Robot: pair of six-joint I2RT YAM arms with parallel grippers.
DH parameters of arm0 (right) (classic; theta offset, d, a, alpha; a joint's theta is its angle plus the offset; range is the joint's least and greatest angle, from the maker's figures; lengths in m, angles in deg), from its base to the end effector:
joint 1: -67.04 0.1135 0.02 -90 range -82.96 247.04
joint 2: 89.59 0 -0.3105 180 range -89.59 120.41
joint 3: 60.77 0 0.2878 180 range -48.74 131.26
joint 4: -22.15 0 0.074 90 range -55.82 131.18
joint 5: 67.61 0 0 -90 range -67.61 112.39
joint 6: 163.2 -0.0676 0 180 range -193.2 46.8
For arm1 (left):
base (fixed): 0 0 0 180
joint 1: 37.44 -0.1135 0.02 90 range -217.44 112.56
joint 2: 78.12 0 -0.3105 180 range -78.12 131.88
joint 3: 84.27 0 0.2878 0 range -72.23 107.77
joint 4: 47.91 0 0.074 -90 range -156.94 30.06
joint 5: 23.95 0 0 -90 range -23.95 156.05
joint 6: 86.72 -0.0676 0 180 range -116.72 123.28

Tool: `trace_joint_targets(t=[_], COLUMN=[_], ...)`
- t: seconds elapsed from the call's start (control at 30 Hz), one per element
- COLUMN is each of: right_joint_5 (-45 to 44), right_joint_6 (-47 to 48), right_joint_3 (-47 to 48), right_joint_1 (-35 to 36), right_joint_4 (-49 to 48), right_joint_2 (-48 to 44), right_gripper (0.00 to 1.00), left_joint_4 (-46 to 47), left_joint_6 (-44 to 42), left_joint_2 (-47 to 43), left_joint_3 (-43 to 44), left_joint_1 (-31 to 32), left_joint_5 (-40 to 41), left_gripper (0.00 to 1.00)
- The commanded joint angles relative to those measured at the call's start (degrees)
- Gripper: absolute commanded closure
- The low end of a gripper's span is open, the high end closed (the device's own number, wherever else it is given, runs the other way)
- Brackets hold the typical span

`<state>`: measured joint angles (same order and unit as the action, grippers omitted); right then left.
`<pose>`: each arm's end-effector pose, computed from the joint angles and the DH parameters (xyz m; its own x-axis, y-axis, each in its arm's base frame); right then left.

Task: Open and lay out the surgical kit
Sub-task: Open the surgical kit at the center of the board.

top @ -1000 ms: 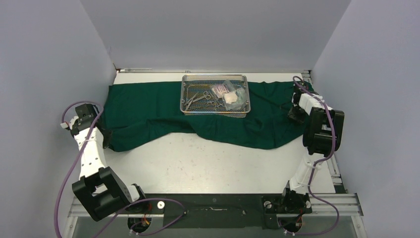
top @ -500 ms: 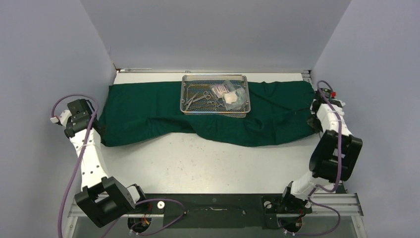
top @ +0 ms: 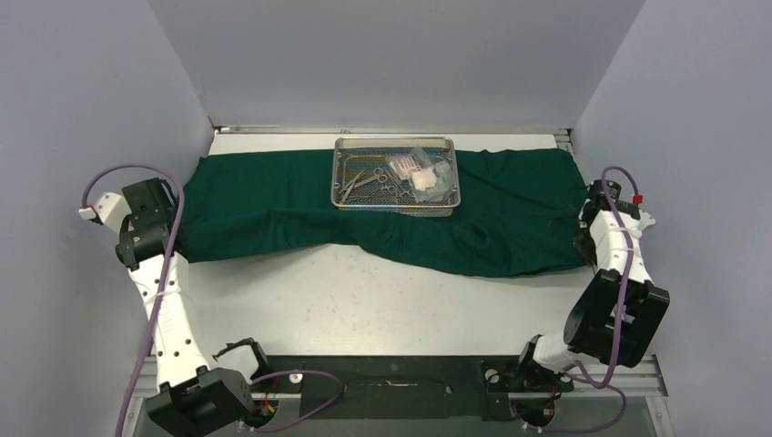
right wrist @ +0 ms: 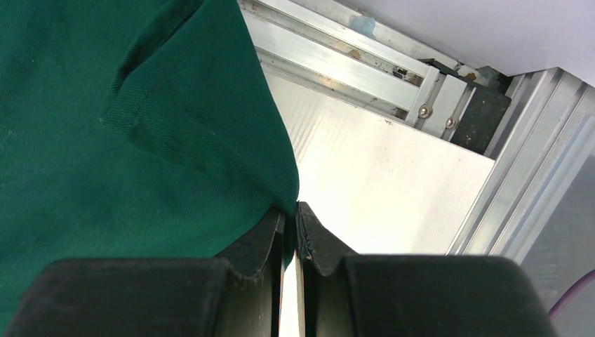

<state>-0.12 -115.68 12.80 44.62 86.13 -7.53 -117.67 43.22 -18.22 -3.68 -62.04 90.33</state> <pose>0.2701 -0.1394 0.2484 -0.3402 0.8152 -0.4687 0.9338 0.3518 -0.0658 0.1906 0.1178 0.3813 -0.1258 -0.7012 -0.7017 -0.9197 0.3476 -0.1824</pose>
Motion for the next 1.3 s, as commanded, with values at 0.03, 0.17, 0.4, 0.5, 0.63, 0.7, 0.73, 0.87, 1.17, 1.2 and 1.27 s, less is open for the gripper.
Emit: trace_joint_targets(t=[0.03, 0.17, 0.4, 0.5, 0.63, 0.7, 0.73, 0.87, 1.17, 1.2, 1.27], right_joint_5=[-2.7, -3.9, -7.2, -7.1, -8.3, -9.3, -10.0, -13.0, -13.9, -13.7, -13.2], right_joint_6=[-2.1, -0.4, 1.3, 0.4, 0.0, 0.3, 0.7, 1.8, -0.6, -0.6, -1.0], right_joint_3=[-0.9, -4.5, -4.5, -5.1, -7.4, -8.1, -8.2, -8.7, -14.1, -13.8, -12.6], right_joint_1=[0.1, 0.0, 0.8, 0.1, -0.6, -0.8, -0.9, -1.4, -2.1, -2.2, -2.2], right_joint_4=[-1.3, -3.6, -2.7, -2.5, -3.7, -3.9, -4.0, -3.6, -4.2, -4.2, -3.9], right_joint_2=[-3.4, -10.4, -21.3, -23.4, -27.6, -29.2, -29.7, -30.7, -34.0, -34.5, -35.1], right_gripper=[0.95, 0.95, 0.95, 0.95, 0.95, 0.95, 0.95, 0.95, 0.39, 0.35, 0.28], left_joint_4=[1.3, 2.7, 0.7, 0.2, -0.9, -1.6, -1.9, -3.7, 0.4, 0.6, 1.0], left_joint_6=[2.2, 2.8, 1.9, 1.7, 0.2, -0.9, -1.4, -1.4, -2.7, -3.2, -3.8], left_joint_2=[-1.1, -6.8, -16.0, -18.9, -21.8, -23.1, -23.5, -24.7, -25.5, -25.4, -25.5], left_joint_3=[2.2, -2.0, -4.7, -5.5, -6.5, -6.6, -6.6, -7.6, -12.6, -12.7, -12.3], left_joint_1=[-1.7, -2.9, -3.0, -3.0, -3.1, -3.1, -3.1, -3.1, -3.2, -3.3, -3.3], left_joint_5=[0.3, -2.4, -0.6, 0.1, 2.0, 3.0, 3.4, 6.0, 14.2, 15.2, 15.6], left_gripper=[1.00, 1.00, 1.00, 1.00, 1.00, 1.00, 1.00, 1.00, 0.35, 0.34, 0.29])
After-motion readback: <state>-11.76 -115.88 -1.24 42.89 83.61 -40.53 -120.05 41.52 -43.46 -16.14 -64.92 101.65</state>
